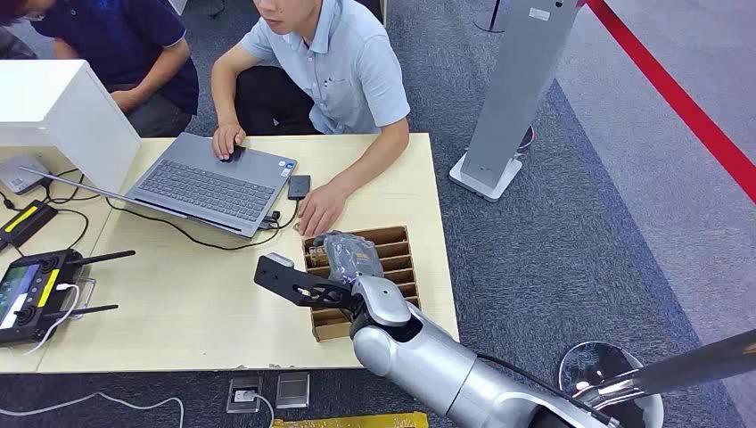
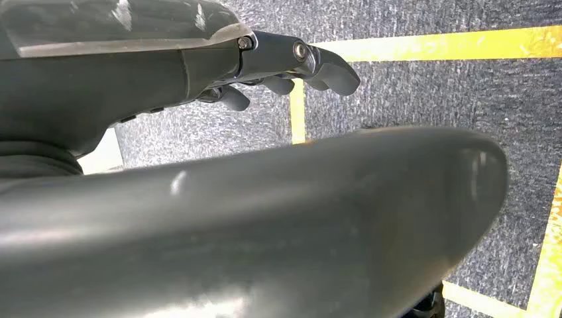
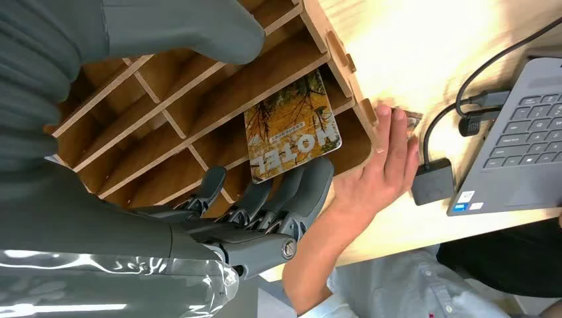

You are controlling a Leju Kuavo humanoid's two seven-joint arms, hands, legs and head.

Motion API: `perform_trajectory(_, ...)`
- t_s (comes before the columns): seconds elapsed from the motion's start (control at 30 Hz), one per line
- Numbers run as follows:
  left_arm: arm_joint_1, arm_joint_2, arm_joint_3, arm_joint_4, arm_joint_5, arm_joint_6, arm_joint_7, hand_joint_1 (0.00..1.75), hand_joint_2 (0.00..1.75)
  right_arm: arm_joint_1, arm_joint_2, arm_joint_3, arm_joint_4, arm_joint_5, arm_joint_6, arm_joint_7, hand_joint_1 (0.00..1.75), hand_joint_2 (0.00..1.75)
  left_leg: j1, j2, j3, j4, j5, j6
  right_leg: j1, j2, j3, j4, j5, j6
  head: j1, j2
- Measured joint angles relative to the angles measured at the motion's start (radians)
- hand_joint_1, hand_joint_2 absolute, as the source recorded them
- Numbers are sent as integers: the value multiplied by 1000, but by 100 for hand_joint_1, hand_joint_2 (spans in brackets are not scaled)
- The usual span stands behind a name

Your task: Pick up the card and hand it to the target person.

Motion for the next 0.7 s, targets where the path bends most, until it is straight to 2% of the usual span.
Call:
perform_trajectory(0.5, 0, 0, 0, 0, -2, -1, 0, 0, 0, 0, 0, -12, 9, 14, -4, 8, 63, 175, 0, 0, 0, 0, 0, 0, 0, 0, 0, 0, 0, 0, 0, 0)
perform_trajectory(0.6, 0, 0, 0, 0, -2, -1, 0, 0, 0, 0, 0, -13, 9, 14, -4, 8, 72, 175, 0, 0, 0, 0, 0, 0, 0, 0, 0, 0, 0, 0, 0, 0)
perform_trajectory(0.7, 0, 0, 0, 0, -2, -2, 0, 0, 0, 1, 0, -14, 9, 14, -4, 8, 89, 175, 0, 0, 0, 0, 0, 0, 0, 0, 0, 0, 0, 0, 0, 0)
